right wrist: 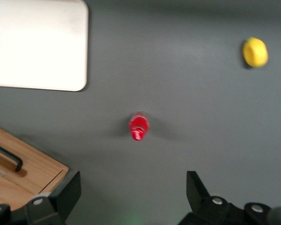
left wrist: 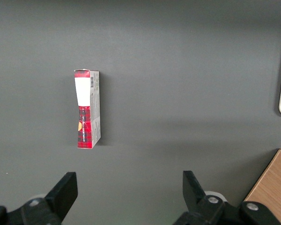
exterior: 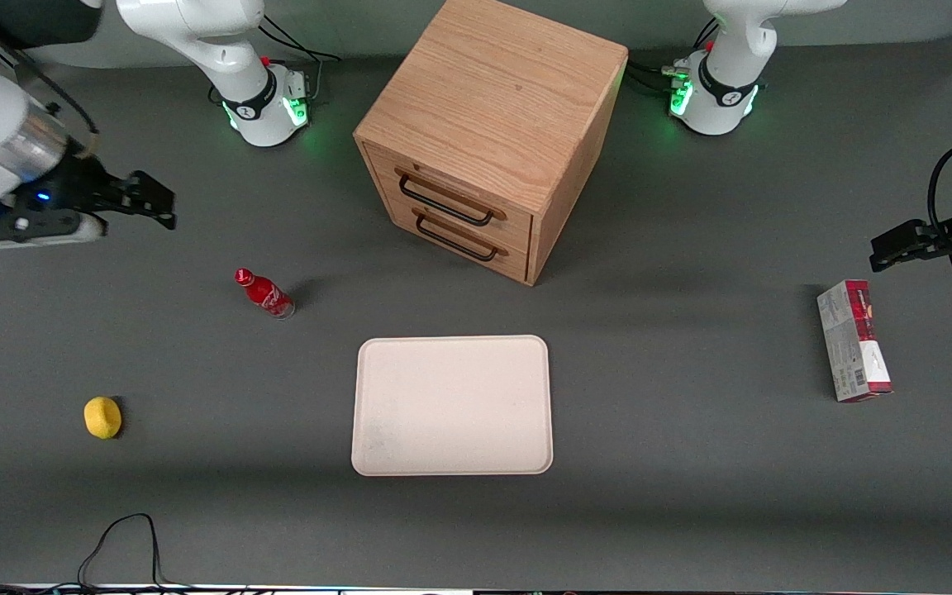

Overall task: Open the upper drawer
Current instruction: 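Move the right gripper toward the upper drawer's black handle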

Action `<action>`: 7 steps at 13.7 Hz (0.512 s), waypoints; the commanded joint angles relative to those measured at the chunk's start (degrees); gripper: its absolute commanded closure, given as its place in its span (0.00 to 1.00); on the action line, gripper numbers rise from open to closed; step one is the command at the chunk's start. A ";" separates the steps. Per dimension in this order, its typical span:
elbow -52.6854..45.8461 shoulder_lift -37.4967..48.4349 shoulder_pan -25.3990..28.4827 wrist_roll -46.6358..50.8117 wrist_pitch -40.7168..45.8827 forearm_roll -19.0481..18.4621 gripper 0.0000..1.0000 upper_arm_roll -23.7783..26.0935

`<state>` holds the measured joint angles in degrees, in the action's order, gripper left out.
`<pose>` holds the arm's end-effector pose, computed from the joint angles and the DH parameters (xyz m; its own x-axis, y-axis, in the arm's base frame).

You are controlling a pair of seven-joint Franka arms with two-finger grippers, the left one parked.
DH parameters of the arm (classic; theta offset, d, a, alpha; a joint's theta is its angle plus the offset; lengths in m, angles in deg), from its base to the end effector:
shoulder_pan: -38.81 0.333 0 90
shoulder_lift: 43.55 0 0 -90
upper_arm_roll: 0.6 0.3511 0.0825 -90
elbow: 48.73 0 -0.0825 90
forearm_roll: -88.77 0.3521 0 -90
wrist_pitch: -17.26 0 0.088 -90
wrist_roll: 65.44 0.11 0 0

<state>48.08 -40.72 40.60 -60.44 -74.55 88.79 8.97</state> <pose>0.4956 0.1020 0.6320 0.9932 0.1101 -0.0377 0.1106 -0.9938 0.0112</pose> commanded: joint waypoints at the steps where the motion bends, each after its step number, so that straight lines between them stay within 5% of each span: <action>1: -9.61 -8.00 -0.12 -0.87 3.83 -0.38 0.00 7.72; 7: -13.49 -14.34 0.15 -1.05 3.74 -0.29 0.00 27.32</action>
<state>37.26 -52.75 41.02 -60.44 -72.67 88.82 31.97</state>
